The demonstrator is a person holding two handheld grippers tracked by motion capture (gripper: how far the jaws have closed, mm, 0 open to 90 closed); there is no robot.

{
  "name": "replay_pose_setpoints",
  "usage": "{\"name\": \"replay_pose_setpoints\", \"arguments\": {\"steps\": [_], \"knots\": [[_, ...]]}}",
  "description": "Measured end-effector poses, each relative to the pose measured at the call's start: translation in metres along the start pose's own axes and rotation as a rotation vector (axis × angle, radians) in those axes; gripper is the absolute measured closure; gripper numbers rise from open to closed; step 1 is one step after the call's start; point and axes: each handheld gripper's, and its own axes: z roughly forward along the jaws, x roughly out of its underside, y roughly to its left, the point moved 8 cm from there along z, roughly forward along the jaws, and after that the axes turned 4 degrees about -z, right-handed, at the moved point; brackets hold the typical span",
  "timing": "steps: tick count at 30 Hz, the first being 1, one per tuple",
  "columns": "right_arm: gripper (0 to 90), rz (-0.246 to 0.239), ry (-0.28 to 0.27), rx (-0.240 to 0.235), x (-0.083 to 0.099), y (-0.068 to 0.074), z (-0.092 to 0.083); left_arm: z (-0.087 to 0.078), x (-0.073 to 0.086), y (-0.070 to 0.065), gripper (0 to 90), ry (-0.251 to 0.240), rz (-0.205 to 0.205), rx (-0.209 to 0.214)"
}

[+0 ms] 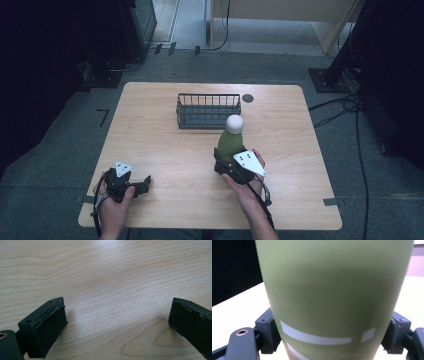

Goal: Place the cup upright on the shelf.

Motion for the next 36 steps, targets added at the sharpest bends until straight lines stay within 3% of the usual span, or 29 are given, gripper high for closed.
{"name": "replay_pose_setpoints", "arguments": {"steps": [20, 36], "knots": [[20.1, -0.001, 0.003, -0.009, -0.033, -0.003, 0.019, 0.000, 0.000, 0.000, 1.5, -0.001, -0.003, 0.000], [20.1, -0.015, -0.004, -0.008, -0.075, -0.006, 0.048, 0.000, 0.000, 0.000, 1.5, -0.004, -0.004, 0.000]]}}
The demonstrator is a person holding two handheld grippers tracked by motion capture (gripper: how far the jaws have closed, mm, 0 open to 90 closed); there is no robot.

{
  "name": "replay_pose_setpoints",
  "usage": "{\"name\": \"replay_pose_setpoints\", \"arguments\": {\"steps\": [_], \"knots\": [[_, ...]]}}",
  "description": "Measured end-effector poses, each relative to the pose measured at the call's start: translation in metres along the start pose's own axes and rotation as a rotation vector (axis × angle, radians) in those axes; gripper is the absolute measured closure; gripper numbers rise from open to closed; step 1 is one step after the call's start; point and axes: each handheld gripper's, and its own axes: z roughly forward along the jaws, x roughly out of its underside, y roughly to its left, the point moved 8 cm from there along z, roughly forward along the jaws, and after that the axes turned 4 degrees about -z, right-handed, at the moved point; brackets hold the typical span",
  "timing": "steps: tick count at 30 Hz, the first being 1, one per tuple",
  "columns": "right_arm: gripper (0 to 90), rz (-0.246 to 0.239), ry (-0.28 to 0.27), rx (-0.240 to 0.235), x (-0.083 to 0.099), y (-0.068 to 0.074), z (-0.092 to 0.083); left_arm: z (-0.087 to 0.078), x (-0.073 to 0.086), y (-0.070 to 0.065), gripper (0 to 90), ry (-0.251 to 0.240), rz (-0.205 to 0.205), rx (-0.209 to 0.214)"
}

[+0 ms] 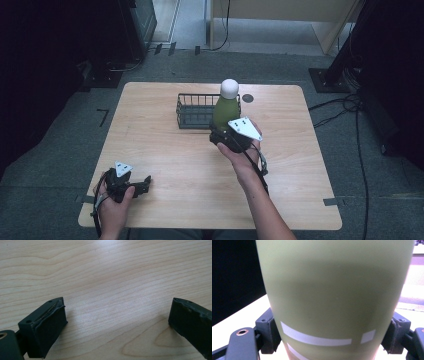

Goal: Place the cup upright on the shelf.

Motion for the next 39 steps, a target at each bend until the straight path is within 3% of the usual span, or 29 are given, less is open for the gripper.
{"name": "replay_pose_setpoints", "arguments": {"steps": [16, 29, 39], "knots": [[20.1, 0.005, -0.019, 0.027, -0.033, -0.007, 0.038, 0.000, 0.000, 0.000, 1.5, 0.001, 0.000, 0.000], [20.1, -0.001, -0.019, 0.047, -0.048, -0.010, 0.064, 0.000, 0.000, 0.000, 1.6, 0.002, 0.001, 0.000], [20.1, -0.004, -0.016, 0.082, -0.056, -0.023, 0.089, 0.000, 0.000, 0.000, 1.6, 0.003, 0.001, 0.000]]}}
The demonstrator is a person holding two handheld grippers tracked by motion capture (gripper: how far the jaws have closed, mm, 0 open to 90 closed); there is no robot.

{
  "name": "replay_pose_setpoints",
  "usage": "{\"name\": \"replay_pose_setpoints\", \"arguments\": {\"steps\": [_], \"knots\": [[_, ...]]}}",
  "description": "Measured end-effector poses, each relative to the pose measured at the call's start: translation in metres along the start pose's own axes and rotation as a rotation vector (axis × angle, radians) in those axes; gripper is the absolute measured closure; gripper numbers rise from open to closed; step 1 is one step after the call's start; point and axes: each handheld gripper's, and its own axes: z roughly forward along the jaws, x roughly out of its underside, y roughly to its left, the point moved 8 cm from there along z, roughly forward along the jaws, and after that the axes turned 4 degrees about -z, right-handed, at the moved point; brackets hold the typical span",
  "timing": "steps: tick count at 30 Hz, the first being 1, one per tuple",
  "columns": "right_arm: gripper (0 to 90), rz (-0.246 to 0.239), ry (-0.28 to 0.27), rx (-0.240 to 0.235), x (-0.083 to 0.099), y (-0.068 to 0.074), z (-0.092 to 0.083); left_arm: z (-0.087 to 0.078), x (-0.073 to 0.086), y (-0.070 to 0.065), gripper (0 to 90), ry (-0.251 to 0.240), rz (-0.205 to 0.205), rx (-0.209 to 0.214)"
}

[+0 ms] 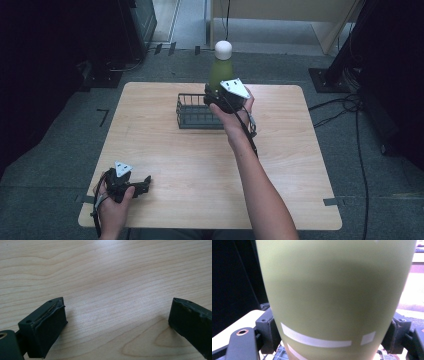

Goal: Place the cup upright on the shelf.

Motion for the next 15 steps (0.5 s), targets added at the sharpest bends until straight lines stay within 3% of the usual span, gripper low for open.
{"name": "replay_pose_setpoints", "arguments": {"steps": [15], "knots": [[20.1, 0.001, 0.024, 0.045, 0.013, -0.018, 0.029, 0.000, 0.000, 0.000, 1.5, 0.000, 0.000, 0.000]]}}
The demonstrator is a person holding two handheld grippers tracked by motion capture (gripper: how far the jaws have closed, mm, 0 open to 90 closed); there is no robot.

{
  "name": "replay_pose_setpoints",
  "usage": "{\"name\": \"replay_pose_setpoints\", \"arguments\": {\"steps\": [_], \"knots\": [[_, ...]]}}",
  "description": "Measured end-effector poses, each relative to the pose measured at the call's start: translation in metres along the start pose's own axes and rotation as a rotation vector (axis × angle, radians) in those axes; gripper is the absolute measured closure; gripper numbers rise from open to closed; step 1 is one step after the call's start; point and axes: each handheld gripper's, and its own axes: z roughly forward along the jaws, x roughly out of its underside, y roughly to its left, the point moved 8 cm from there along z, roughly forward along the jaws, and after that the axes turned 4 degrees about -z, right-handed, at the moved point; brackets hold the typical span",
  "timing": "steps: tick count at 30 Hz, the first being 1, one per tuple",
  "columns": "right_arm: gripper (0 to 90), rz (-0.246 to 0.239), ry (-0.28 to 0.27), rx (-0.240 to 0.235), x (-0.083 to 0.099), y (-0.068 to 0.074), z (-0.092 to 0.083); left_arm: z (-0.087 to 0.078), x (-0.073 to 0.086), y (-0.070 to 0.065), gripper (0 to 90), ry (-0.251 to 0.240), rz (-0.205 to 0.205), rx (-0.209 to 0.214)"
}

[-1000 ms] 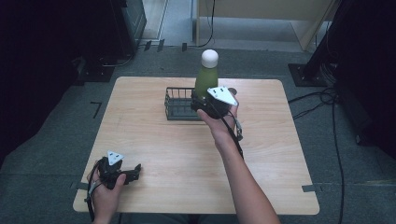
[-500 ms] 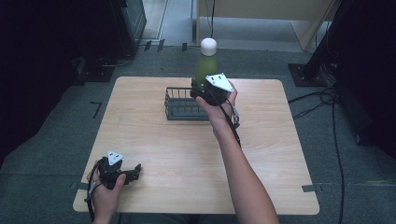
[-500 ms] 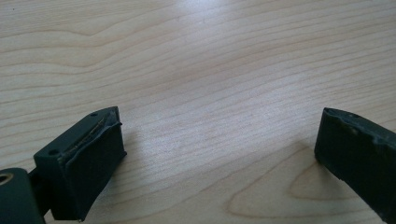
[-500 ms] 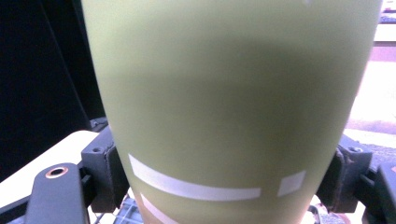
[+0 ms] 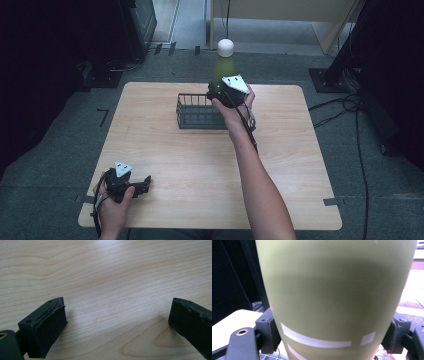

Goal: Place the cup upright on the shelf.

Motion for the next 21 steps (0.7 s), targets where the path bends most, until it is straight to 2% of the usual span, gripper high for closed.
{"name": "replay_pose_setpoints", "arguments": {"steps": [21], "knots": [[20.1, -0.017, 0.040, 0.011, 0.040, -0.005, 0.018, 0.000, 0.000, 0.000, 1.6, 0.001, 0.000, 0.000]]}}
